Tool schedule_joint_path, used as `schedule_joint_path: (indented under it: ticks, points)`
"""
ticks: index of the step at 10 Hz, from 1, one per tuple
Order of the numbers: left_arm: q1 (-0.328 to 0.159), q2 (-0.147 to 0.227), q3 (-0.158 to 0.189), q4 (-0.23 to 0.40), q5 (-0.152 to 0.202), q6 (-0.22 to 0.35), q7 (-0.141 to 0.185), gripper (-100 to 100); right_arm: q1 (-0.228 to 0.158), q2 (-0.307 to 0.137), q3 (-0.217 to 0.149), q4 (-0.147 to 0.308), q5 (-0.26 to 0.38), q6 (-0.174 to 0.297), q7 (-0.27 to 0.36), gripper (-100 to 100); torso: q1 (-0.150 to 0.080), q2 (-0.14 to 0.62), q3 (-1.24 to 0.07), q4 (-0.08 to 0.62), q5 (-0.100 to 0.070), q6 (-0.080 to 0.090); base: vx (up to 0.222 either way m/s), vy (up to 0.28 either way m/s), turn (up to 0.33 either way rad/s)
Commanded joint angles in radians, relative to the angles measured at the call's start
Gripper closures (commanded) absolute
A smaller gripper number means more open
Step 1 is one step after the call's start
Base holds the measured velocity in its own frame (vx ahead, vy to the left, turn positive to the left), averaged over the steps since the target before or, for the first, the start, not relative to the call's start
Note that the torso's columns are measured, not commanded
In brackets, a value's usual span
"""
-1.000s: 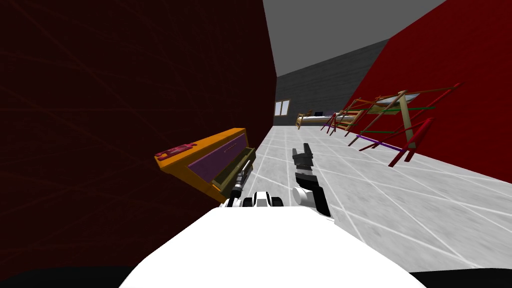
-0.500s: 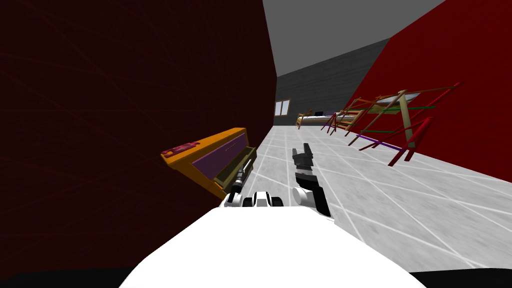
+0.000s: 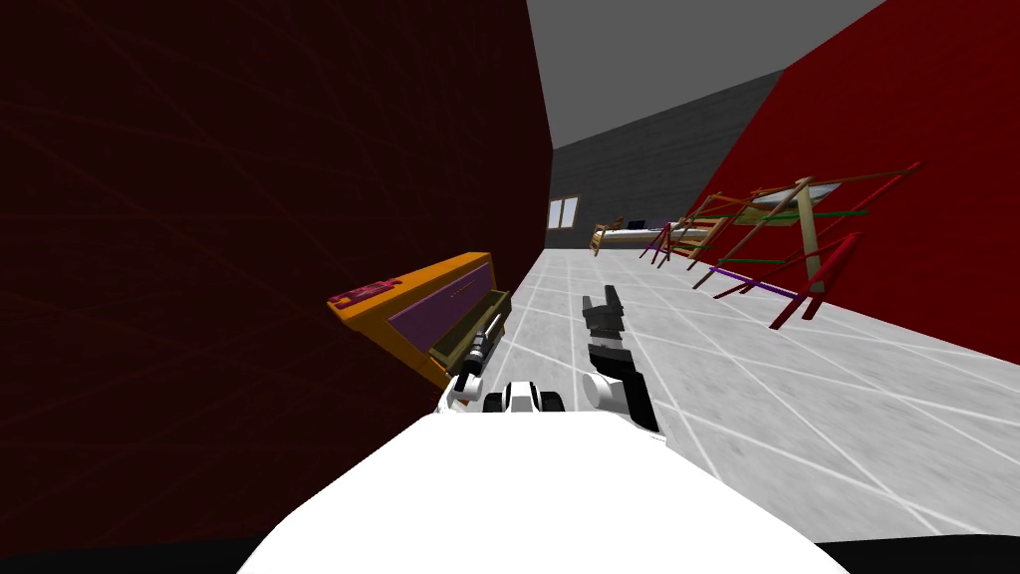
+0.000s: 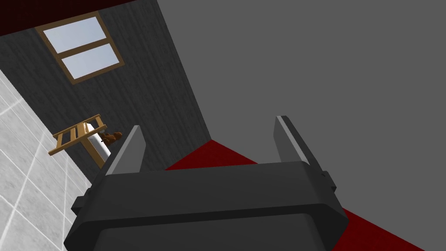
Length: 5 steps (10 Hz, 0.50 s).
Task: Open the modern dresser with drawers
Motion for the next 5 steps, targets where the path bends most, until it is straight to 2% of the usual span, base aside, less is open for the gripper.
schedule_joint_path:
  ticks: [1, 5]
  points:
    - [0.0, 0.0, 0.0, -0.001, 0.0, 0.006, 0.001, 0, 0.0, 0.0, 0.0, 0.0, 0.0, 0.0, 0.0, 0, 0.0, -0.001, 0.0, -0.001, 0.001, 0.001, 0.006, -0.002, -0.013]
    - [0.001, -0.001, -0.002, 0.004, 0.0, 0.01, 0.001, 0, 0.0, 0.0, 0.0, 0.0, 0.0, 0.0, 0.0, 0, 0.001, -0.004, -0.002, -0.003, 0.002, 0.002, 0.001, -0.001, -0.002]
